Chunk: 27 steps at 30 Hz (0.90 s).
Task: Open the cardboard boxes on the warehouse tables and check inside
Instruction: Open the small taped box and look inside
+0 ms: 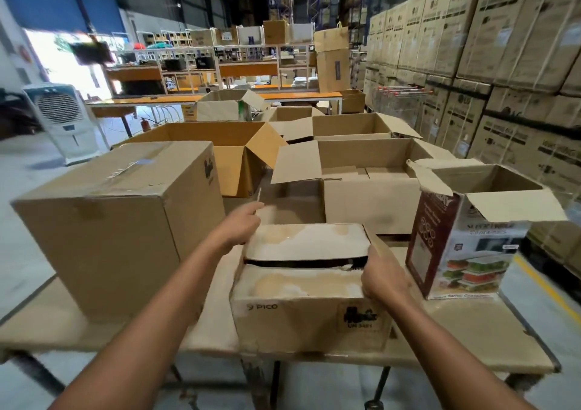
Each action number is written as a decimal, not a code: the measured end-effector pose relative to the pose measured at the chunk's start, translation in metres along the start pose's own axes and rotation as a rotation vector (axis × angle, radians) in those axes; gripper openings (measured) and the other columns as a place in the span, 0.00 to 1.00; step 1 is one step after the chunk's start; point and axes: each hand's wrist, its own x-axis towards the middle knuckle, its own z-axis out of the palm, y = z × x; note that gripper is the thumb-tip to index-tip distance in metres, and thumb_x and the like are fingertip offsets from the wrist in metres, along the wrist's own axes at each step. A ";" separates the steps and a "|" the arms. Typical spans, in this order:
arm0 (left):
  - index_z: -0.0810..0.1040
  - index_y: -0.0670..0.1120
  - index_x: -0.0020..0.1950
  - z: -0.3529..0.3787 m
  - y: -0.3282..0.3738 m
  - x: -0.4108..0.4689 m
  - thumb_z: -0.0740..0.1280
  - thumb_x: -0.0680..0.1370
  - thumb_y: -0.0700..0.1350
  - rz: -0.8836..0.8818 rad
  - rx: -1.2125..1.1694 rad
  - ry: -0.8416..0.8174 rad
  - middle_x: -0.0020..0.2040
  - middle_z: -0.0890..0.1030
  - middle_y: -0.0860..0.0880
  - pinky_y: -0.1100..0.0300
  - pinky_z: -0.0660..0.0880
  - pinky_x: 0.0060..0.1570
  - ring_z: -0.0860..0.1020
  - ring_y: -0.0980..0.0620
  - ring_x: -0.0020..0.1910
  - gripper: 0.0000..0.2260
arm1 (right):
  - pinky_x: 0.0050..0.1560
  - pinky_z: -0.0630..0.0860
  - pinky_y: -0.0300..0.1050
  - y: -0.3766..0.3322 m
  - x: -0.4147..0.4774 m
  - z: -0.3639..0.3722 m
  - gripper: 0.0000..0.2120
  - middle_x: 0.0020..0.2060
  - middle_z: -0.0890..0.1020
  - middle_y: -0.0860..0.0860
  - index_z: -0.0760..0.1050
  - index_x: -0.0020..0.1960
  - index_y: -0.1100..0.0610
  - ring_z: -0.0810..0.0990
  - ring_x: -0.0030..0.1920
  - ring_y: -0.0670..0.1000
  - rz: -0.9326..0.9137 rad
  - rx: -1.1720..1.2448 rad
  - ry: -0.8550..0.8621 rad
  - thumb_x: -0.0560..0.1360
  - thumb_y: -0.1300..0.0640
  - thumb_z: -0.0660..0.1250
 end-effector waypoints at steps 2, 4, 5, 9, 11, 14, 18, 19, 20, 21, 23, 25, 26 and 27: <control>0.73 0.45 0.68 -0.029 -0.009 -0.002 0.56 0.84 0.39 -0.049 0.116 0.009 0.60 0.76 0.46 0.58 0.75 0.45 0.76 0.51 0.50 0.14 | 0.57 0.77 0.62 -0.003 0.002 0.001 0.28 0.65 0.74 0.59 0.61 0.76 0.52 0.74 0.62 0.62 -0.038 -0.094 -0.028 0.76 0.62 0.56; 0.68 0.45 0.71 -0.043 -0.022 -0.008 0.57 0.84 0.41 -0.134 0.378 0.025 0.67 0.72 0.44 0.54 0.73 0.53 0.73 0.50 0.55 0.16 | 0.60 0.76 0.62 -0.006 0.002 0.001 0.28 0.68 0.72 0.60 0.60 0.76 0.52 0.73 0.65 0.61 -0.043 -0.115 -0.046 0.77 0.61 0.58; 0.65 0.45 0.74 -0.043 -0.028 -0.013 0.57 0.83 0.42 -0.178 0.546 0.021 0.71 0.67 0.43 0.50 0.73 0.59 0.71 0.47 0.61 0.18 | 0.61 0.75 0.63 -0.007 0.002 0.001 0.28 0.69 0.71 0.59 0.60 0.76 0.52 0.73 0.65 0.61 -0.034 -0.112 -0.053 0.77 0.61 0.59; 0.57 0.39 0.79 -0.031 -0.064 -0.016 0.57 0.83 0.50 -0.205 0.957 -0.037 0.81 0.42 0.37 0.38 0.55 0.76 0.48 0.34 0.79 0.27 | 0.62 0.75 0.62 -0.007 0.002 0.002 0.27 0.69 0.71 0.59 0.62 0.76 0.53 0.74 0.65 0.60 -0.040 -0.084 -0.057 0.78 0.60 0.60; 0.57 0.39 0.80 -0.017 -0.080 -0.016 0.53 0.84 0.57 -0.200 1.000 -0.107 0.81 0.44 0.35 0.40 0.47 0.78 0.46 0.34 0.80 0.30 | 0.62 0.75 0.61 -0.006 0.002 0.001 0.26 0.69 0.71 0.58 0.62 0.75 0.52 0.74 0.65 0.60 -0.039 -0.066 -0.058 0.78 0.60 0.60; 0.52 0.47 0.82 0.010 -0.094 -0.015 0.49 0.83 0.61 -0.200 0.783 -0.071 0.81 0.47 0.36 0.41 0.45 0.77 0.46 0.34 0.80 0.31 | 0.62 0.74 0.60 -0.007 0.002 0.001 0.25 0.69 0.71 0.57 0.63 0.74 0.52 0.74 0.65 0.60 -0.046 -0.049 -0.048 0.78 0.60 0.60; 0.56 0.47 0.81 0.040 -0.099 -0.019 0.56 0.84 0.57 -0.154 0.069 -0.070 0.79 0.62 0.46 0.47 0.61 0.74 0.64 0.44 0.75 0.28 | 0.59 0.77 0.60 -0.005 0.002 0.005 0.24 0.66 0.74 0.57 0.66 0.72 0.52 0.76 0.61 0.59 -0.056 -0.035 -0.024 0.77 0.61 0.60; 0.57 0.47 0.80 0.045 -0.101 -0.020 0.58 0.84 0.54 -0.160 -0.105 -0.072 0.77 0.65 0.47 0.49 0.65 0.72 0.69 0.46 0.71 0.26 | 0.59 0.77 0.59 -0.005 0.002 0.006 0.24 0.65 0.74 0.57 0.66 0.72 0.52 0.76 0.61 0.58 -0.054 -0.034 -0.021 0.77 0.61 0.60; 0.58 0.49 0.79 0.048 -0.103 -0.021 0.58 0.85 0.52 -0.172 -0.217 -0.047 0.76 0.67 0.48 0.49 0.68 0.70 0.71 0.48 0.67 0.24 | 0.58 0.77 0.59 -0.005 0.003 0.006 0.24 0.65 0.74 0.57 0.66 0.72 0.52 0.76 0.61 0.59 -0.053 -0.035 -0.016 0.77 0.61 0.60; 0.59 0.49 0.79 0.048 -0.104 -0.021 0.59 0.85 0.50 -0.185 -0.257 -0.025 0.76 0.67 0.48 0.49 0.70 0.68 0.72 0.50 0.65 0.23 | 0.58 0.77 0.60 -0.005 0.004 0.007 0.24 0.65 0.74 0.57 0.65 0.73 0.52 0.76 0.61 0.59 -0.049 -0.040 -0.018 0.77 0.61 0.59; 0.56 0.50 0.80 0.047 -0.107 -0.017 0.59 0.84 0.46 -0.159 -0.183 -0.015 0.76 0.66 0.47 0.51 0.71 0.66 0.72 0.50 0.64 0.25 | 0.59 0.76 0.60 -0.005 0.005 0.006 0.25 0.66 0.73 0.57 0.64 0.73 0.52 0.75 0.62 0.60 -0.042 -0.061 -0.028 0.77 0.61 0.60; 0.51 0.53 0.82 0.045 -0.108 -0.011 0.61 0.82 0.44 -0.076 0.026 0.004 0.79 0.61 0.47 0.48 0.66 0.71 0.66 0.46 0.72 0.31 | 0.58 0.75 0.61 -0.006 0.006 0.004 0.24 0.65 0.73 0.57 0.65 0.71 0.52 0.74 0.62 0.60 -0.052 -0.109 -0.028 0.76 0.60 0.61; 0.50 0.54 0.82 0.045 -0.108 -0.009 0.62 0.80 0.45 -0.033 0.132 0.012 0.80 0.58 0.48 0.47 0.61 0.74 0.61 0.46 0.76 0.33 | 0.58 0.75 0.60 -0.007 0.007 0.004 0.23 0.64 0.73 0.57 0.64 0.71 0.52 0.74 0.62 0.60 -0.066 -0.135 -0.025 0.76 0.60 0.61; 0.50 0.54 0.82 0.044 -0.106 -0.007 0.62 0.79 0.45 -0.002 0.226 0.003 0.81 0.56 0.48 0.46 0.59 0.76 0.58 0.46 0.78 0.34 | 0.58 0.74 0.60 -0.009 0.009 0.004 0.24 0.63 0.73 0.56 0.64 0.71 0.53 0.73 0.61 0.60 -0.090 -0.153 -0.016 0.75 0.60 0.61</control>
